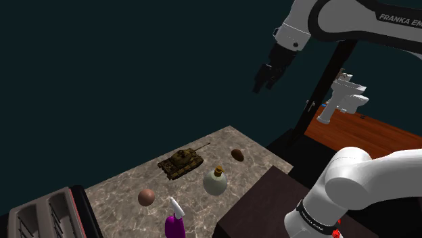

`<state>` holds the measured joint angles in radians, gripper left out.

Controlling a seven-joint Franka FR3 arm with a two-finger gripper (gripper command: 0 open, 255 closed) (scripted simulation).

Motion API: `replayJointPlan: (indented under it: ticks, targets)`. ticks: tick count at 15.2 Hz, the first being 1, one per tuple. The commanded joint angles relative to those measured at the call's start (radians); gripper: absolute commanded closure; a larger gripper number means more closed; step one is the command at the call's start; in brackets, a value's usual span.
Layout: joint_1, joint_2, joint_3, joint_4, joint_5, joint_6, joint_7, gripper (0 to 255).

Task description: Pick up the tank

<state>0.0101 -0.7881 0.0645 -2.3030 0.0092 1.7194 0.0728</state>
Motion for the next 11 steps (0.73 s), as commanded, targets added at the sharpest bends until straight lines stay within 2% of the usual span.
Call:
replayJointPlan:
  ticks: [1,6,11]
  targets:
    - [0.000,0.000,0.000,0.000,0.000,0.000,0.000,0]
    - [0.043,0.063,-0.107,-0.103,-0.008,0.168,-0.213,0]
    - [0.093,0.180,-0.216,-0.154,0.001,0.329,-0.436,0]
